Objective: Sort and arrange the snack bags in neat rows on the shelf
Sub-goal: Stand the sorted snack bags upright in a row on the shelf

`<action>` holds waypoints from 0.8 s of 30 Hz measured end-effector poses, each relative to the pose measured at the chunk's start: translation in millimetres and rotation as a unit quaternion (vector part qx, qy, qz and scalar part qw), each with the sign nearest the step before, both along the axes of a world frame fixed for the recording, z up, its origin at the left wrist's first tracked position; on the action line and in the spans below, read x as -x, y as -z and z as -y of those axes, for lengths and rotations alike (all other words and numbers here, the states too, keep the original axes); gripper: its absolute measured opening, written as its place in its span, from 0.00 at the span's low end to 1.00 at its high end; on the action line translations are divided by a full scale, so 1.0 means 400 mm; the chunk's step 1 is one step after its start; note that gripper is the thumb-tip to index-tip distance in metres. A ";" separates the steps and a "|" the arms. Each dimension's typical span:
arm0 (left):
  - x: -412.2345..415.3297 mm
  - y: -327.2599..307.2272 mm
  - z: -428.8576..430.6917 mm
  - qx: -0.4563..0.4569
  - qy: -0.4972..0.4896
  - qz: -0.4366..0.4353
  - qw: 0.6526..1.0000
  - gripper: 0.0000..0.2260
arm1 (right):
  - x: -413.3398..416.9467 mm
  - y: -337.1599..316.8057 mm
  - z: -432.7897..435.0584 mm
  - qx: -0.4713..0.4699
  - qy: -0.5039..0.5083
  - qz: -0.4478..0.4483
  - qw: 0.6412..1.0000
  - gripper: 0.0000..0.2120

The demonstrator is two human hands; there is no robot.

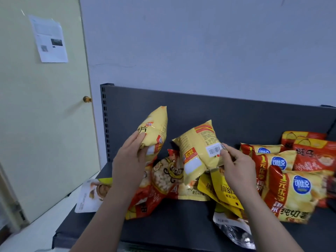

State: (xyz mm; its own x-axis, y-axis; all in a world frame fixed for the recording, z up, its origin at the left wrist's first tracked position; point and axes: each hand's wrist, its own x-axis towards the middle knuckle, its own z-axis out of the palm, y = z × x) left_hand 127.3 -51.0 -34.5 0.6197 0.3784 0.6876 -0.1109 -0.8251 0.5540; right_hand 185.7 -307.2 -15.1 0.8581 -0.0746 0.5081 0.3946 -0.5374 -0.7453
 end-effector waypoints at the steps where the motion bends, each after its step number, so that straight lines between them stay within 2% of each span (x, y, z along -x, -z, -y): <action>1: -0.007 -0.003 0.025 -0.004 0.013 0.002 1.000 0.18 | -0.002 0.003 0.025 0.008 0.019 -0.002 1.000 0.14; 7: -0.067 -0.023 0.192 -0.057 0.078 -0.012 0.995 0.18 | -0.018 0.029 0.151 0.102 0.098 0.002 0.990 0.16; 11: -0.115 -0.014 0.298 -0.087 0.112 -0.032 0.989 0.18 | -0.047 0.054 0.198 0.170 0.110 -0.029 0.979 0.17; 14: -0.146 -0.008 0.363 -0.168 0.122 -0.018 0.978 0.17 | -0.061 0.061 0.217 0.228 0.128 -0.068 0.963 0.20; 16: -0.163 -0.005 0.389 -0.198 0.115 -0.010 0.973 0.19 | -0.061 0.065 0.225 0.263 0.148 -0.059 0.951 0.22; 20: -0.190 0.016 0.393 -0.142 0.135 -0.055 0.979 0.25 | -0.071 0.079 0.240 0.317 0.201 0.027 0.927 0.22; 24: -0.169 0.023 0.379 -0.095 0.126 -0.086 0.984 0.35 | -0.070 0.073 0.229 0.292 0.163 0.082 0.939 0.18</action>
State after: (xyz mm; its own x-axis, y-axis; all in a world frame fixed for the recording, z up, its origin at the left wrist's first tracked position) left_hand 194.8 -202.5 -43.9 0.7909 0.0721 0.6077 -0.2431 -0.8742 0.4202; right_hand 213.5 -398.8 -44.1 0.7448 0.0115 0.6672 0.2212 -0.9476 -0.2307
